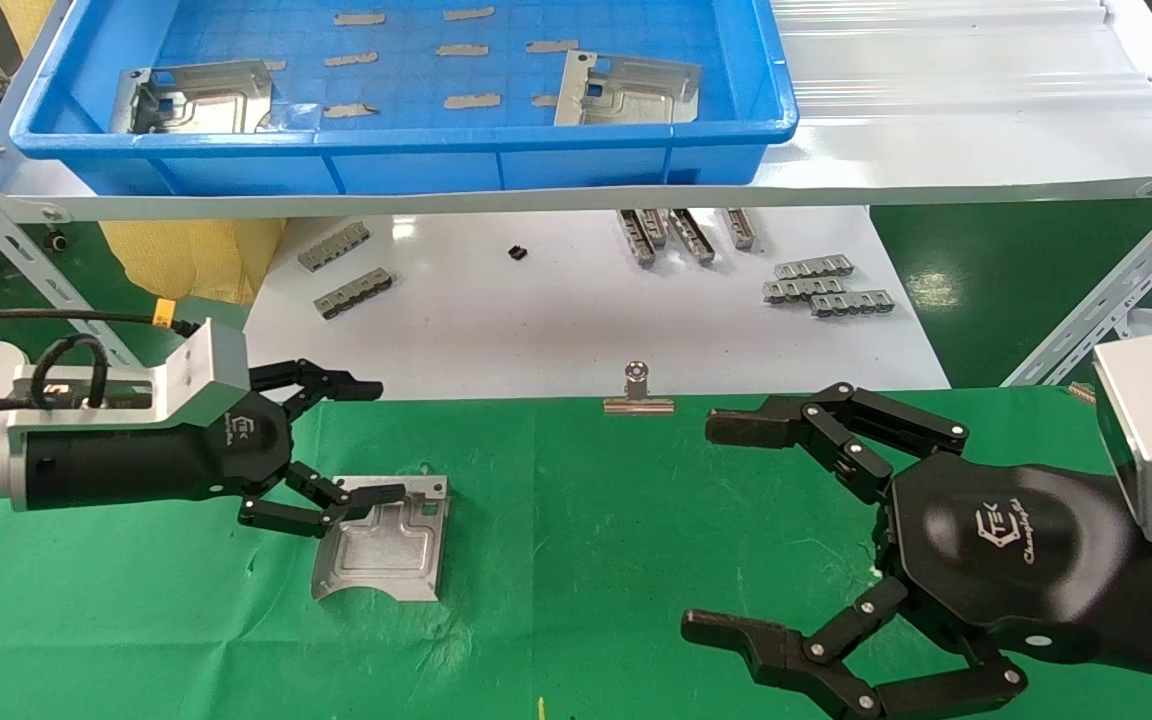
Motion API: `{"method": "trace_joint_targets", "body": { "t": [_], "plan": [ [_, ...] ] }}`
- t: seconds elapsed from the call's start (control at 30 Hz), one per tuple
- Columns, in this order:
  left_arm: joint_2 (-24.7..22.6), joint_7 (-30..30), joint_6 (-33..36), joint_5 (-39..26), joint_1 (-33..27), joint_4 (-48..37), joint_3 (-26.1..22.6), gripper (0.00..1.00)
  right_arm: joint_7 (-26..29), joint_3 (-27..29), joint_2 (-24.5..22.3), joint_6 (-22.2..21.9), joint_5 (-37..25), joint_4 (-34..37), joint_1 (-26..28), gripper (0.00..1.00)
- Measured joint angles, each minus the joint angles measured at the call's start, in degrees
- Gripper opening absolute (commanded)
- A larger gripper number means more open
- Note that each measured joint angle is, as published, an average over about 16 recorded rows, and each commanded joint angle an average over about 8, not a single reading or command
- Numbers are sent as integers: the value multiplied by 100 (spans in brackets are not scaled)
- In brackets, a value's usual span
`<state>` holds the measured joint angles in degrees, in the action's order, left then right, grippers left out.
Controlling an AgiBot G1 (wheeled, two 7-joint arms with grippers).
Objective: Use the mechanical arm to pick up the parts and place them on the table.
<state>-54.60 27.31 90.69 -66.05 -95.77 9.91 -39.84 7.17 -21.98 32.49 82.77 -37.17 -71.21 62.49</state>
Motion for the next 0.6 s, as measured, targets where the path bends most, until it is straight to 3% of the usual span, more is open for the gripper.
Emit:
{"method": "trace_joint_targets", "body": {
  "t": [0.6],
  "plan": [
    [672, -1307, -172, 831, 1174, 2186, 818, 100, 0, 0, 0, 0, 0, 0, 0, 100]
  ]
}}
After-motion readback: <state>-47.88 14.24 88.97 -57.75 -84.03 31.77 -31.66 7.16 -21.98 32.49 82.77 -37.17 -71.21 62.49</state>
